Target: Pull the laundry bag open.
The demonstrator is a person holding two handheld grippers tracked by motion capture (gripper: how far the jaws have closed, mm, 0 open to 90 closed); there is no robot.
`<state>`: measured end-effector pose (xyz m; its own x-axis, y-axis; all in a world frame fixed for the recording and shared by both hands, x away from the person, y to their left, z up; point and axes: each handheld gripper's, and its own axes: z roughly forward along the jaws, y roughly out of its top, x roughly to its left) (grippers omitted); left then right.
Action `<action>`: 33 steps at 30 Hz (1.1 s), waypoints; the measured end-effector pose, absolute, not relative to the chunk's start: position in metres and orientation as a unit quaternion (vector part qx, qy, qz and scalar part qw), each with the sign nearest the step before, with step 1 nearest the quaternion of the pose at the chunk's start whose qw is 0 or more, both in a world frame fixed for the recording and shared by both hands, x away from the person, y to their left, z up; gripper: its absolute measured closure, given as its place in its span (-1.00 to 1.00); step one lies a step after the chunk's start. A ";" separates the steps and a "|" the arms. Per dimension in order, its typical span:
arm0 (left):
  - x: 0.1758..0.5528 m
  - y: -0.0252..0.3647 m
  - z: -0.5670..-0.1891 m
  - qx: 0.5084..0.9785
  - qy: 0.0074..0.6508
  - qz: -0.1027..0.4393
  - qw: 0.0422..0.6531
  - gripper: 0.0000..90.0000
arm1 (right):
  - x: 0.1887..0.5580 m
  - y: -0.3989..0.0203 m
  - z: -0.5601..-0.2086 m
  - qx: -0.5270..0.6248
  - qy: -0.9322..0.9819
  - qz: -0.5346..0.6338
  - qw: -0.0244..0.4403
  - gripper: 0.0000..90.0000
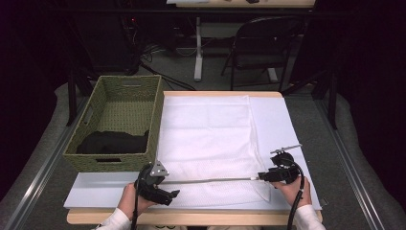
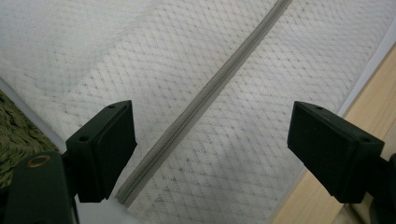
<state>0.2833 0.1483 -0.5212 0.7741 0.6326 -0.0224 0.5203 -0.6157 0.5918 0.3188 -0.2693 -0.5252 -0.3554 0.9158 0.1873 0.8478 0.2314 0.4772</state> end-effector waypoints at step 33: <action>0.286 0.149 -0.525 0.892 0.322 0.096 0.303 -0.66 | 0.314 -0.254 -0.537 0.563 0.787 0.226 0.113 0.71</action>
